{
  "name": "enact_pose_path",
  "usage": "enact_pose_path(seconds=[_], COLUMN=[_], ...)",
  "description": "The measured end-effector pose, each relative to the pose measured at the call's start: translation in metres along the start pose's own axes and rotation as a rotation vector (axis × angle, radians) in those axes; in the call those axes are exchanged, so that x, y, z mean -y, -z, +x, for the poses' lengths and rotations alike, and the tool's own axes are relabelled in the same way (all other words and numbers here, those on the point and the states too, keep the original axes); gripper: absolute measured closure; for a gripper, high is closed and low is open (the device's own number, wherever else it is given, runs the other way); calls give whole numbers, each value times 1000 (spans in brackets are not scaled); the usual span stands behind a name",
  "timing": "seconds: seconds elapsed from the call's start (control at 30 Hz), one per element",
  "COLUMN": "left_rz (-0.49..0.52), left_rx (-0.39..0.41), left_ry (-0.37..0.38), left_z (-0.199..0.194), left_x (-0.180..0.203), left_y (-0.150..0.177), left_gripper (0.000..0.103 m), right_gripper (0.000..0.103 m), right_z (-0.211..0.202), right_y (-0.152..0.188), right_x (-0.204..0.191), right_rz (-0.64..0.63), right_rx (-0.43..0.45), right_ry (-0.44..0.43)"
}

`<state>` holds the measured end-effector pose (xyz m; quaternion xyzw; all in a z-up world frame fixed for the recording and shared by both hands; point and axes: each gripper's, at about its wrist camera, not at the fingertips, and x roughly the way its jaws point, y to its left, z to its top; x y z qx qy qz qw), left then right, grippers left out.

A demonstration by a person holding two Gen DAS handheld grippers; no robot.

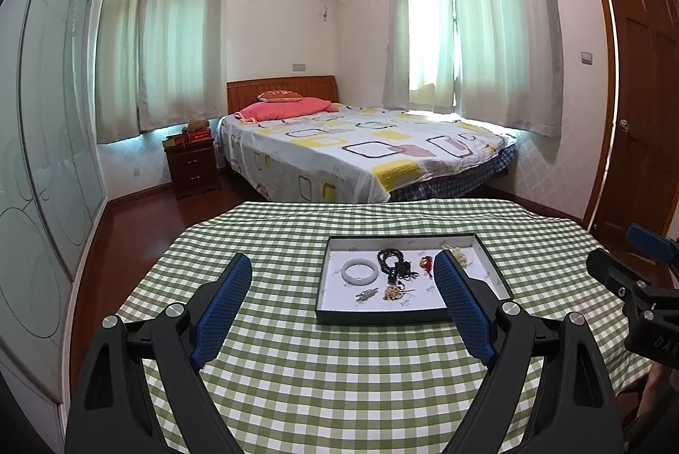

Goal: Organize jewelry

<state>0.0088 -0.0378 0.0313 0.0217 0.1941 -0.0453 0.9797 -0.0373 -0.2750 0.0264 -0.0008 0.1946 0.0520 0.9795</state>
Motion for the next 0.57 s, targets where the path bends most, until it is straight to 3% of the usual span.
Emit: enact_pose_path(seconds=[0.27,0.57], left_rz=[-7,-55], left_rx=[0,-88], left_ry=[53,2], left_z=[7,43], left_x=[0,-18], left_y=[2,11], left_gripper=[18,18], right_gripper=[13,13], right_z=[3,22], right_y=[2,10], right_x=[-2,7], right_rz=[0,23], right_rx=[-4,-36], right_ry=[-7,9])
